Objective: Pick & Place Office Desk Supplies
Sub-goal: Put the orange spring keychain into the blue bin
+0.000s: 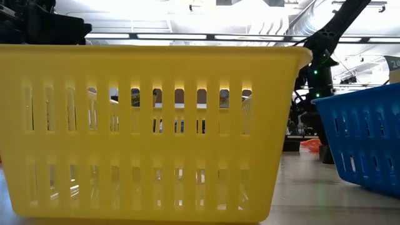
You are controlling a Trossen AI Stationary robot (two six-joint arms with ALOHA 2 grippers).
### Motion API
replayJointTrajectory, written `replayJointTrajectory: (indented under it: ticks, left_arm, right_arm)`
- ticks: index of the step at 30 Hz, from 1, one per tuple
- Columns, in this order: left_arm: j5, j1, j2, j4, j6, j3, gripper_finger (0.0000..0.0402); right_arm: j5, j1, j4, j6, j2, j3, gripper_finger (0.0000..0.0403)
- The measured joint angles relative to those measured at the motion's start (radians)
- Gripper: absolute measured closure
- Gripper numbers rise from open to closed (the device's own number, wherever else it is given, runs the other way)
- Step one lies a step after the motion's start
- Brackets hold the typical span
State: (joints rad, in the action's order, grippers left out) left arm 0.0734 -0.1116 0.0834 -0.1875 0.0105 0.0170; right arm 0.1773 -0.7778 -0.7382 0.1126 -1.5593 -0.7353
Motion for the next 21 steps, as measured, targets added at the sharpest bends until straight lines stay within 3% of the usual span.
replayJointTrajectory:
  ticks: [12, 15, 21]
  left_arm:
    - [0.0, 0.0, 0.0, 0.004, -0.003, 0.0, 0.0325]
    - [0.0, 0.0, 0.0, 0.004, -0.003, 0.0, 0.0325]
    - [0.0, 0.0, 0.0, 0.004, -0.003, 0.0, 0.0325]
  right_arm:
    - [-0.033, -0.015, 0.018, -0.012, -0.001, 0.011, 0.0186]
    - [-0.048, -0.015, 0.019, -0.012, -0.002, 0.012, 0.0221]
    - [-0.072, -0.013, 0.022, -0.01, -0.003, 0.012, 0.0328]
